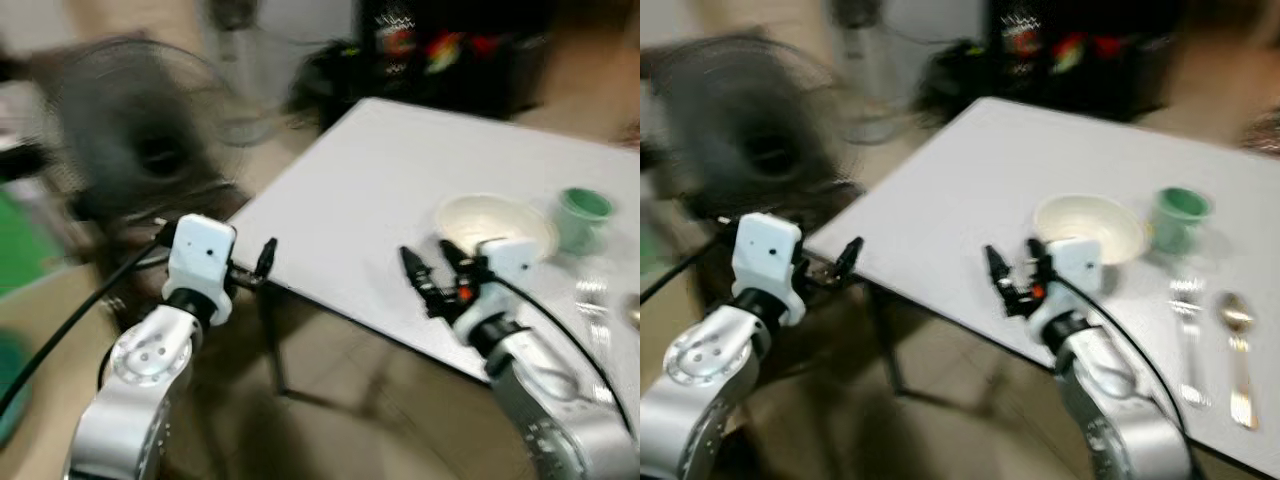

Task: Setting the table

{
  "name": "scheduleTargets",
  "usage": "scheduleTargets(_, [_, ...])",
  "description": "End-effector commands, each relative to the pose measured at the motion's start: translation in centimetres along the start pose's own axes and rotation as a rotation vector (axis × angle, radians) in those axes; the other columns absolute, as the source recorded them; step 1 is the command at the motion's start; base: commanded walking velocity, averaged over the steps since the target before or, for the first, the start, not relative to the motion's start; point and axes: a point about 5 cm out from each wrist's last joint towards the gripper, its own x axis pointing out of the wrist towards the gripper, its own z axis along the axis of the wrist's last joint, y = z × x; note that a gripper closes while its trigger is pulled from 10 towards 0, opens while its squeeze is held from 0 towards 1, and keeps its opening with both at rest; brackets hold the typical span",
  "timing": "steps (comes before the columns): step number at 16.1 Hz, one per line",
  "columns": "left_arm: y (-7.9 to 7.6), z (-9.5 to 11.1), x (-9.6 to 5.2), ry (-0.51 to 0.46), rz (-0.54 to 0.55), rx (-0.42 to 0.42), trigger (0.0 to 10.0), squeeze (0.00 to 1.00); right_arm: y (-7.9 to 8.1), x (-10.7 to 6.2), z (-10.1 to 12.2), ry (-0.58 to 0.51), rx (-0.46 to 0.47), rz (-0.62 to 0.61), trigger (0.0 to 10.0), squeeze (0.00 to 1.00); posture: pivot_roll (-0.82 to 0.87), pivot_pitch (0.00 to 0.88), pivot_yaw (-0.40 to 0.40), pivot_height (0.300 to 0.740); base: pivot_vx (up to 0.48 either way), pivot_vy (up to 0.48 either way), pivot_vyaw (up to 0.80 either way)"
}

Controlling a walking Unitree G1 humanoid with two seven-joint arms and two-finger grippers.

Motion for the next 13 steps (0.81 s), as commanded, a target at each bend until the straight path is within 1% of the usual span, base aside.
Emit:
scheduleTargets(1, [0.6,0.1,-0.1,0.005,0.029,0.010,10.0,0.00,0.5,0.1,-0.2,0.005,0.023,0.015,10.0,0.00,-0.09,0.000,0.056,0.740,0.000,0.000,0.80])
scheduleTargets(2, [0.6,0.0,-0.1,0.016,0.034,0.002,10.0,0.00,0.5,0.2,-0.3,0.011,0.033,0.016,10.0,0.00,-0.09,0.000,0.056,0.740,0.000,0.000,0.80])
scheduleTargets(3, [0.7,-0.2,-0.2,0.047,0.037,-0.008,10.0,0.00,0.5,0.2,-0.5,0.021,0.065,0.014,10.0,0.00,-0.09,0.000,0.056,0.740,0.000,0.000,0.80])
scheduleTargets(4, [0.7,-0.3,-0.2,0.055,0.038,-0.008,10.0,0.00,0.4,0.2,-0.6,0.025,0.083,0.010,10.0,0.00,-0.08,0.000,0.058,0.740,0.000,0.000,0.80])
scheduleTargets(5, [0.8,-0.5,-0.3,0.070,0.032,-0.035,10.0,0.27,0.4,0.2,-0.8,0.032,0.106,0.004,10.0,0.00,-0.08,0.001,0.060,0.740,0.000,0.000,0.80])
scheduleTargets(6, [0.8,-0.6,-0.3,0.073,0.035,-0.038,10.0,0.45,0.4,0.2,-0.9,0.034,0.113,0.004,10.0,0.00,-0.08,0.001,0.060,0.740,0.000,0.000,0.80])
scheduleTargets(7, [1.1,-0.6,-0.4,0.073,0.055,-0.034,10.0,1.00,0.3,0.2,-0.9,0.036,0.115,-0.002,10.0,0.52,-0.08,0.002,0.061,0.740,0.000,0.000,0.80])
scheduleTargets(8, [1.8,-0.7,-0.3,0.062,0.109,-0.017,10.0,1.00,-0.1,0.2,-0.9,0.024,0.078,-0.031,10.0,1.00,-0.08,0.002,0.061,0.740,0.000,0.000,0.80])
scheduleTargets(9, [2.0,-0.7,-0.2,0.059,0.120,-0.020,10.0,1.00,-0.3,0.2,-0.8,0.015,0.058,-0.046,10.0,1.00,-0.08,0.002,0.061,0.740,0.000,0.000,0.80])
scheduleTargets(10, [2.2,-0.2,-0.2,0.001,0.151,-0.012,10.0,1.00,-0.6,0.2,-0.6,-0.002,0.037,-0.058,10.0,1.00,-0.08,0.007,0.059,0.740,0.000,0.000,0.80])
scheduleTargets(11, [2.2,-0.2,-0.3,-0.007,0.160,-0.005,10.0,1.00,-0.8,0.2,-0.4,-0.016,0.038,-0.066,10.0,1.00,-0.08,0.008,0.059,0.740,0.000,0.000,0.80])
scheduleTargets(13, [2.2,-0.4,-0.3,0.024,0.163,0.001,10.0,1.00,-1.3,0.2,-0.2,-0.030,0.022,-0.082,10.0,1.00,-0.08,0.009,0.058,0.740,0.000,0.000,0.80])
